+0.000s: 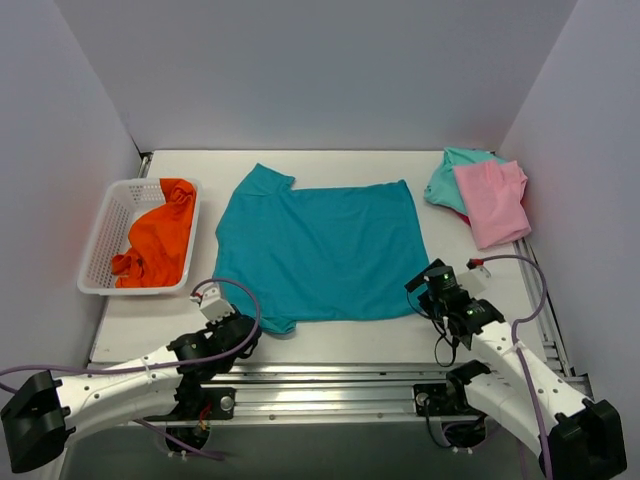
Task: Fold and stack the t-shirts
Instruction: Grap the side of the flattened tshirt closest away from the robot with both arms
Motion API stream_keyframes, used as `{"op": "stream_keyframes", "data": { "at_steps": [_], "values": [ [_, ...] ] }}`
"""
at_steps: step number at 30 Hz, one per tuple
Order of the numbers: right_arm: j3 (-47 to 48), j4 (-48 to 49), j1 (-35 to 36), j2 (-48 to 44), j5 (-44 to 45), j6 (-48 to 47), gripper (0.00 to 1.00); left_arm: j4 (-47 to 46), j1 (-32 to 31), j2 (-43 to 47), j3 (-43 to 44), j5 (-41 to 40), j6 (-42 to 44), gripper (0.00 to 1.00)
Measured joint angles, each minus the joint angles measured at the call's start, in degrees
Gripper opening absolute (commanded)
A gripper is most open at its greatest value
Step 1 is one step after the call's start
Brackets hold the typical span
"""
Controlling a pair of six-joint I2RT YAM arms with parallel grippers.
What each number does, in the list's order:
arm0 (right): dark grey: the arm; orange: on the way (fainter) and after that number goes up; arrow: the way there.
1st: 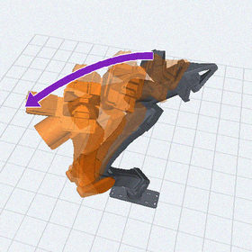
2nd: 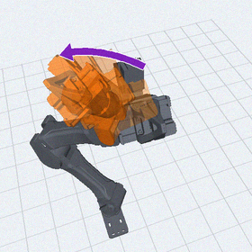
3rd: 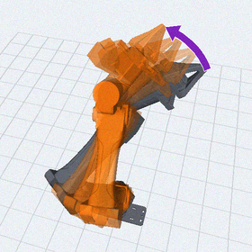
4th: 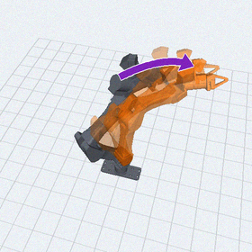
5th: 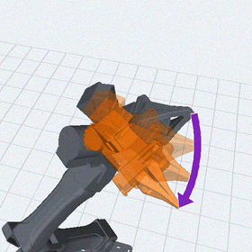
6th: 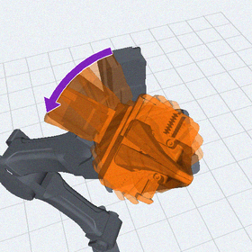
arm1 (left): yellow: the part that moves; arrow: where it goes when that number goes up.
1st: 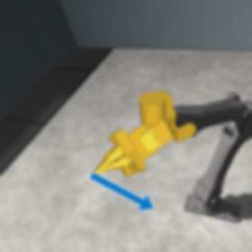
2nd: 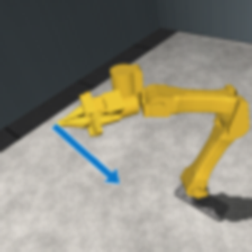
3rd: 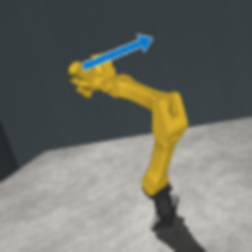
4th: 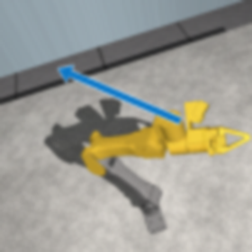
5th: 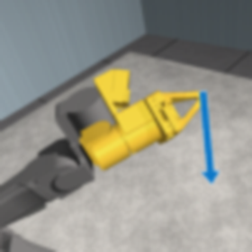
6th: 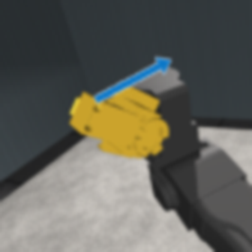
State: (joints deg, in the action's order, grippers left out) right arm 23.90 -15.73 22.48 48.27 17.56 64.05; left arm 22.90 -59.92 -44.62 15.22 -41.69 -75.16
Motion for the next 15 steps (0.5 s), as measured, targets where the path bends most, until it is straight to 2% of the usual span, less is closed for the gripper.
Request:
{"op": "stream_keyframes", "data": {
  "at_steps": [6,11,14,15],
  "values": [
    [-3.4,-0.3,0.0,-3.3,-0.1,3.2,0.89,-3.0,5.3,0.0,-0.8,3.2,3.4,0.02],
    [-3.9,3.4,-0.3,4.5,-1.5,3.4,0.85,-4.1,7.1,0.0,-1.3,5.1,4.9,0.02],
    [-3.3,7.5,-0.5,9.2,-1.6,2.9,0.76,-4.2,7.5,0.0,-1.5,5.8,5.3,0.02],
    [-3.1,8.6,-0.6,10.3,-1.6,2.4,0.69,-4.3,7.6,0.1,-1.6,6.0,5.3,0.02]
  ]
}}
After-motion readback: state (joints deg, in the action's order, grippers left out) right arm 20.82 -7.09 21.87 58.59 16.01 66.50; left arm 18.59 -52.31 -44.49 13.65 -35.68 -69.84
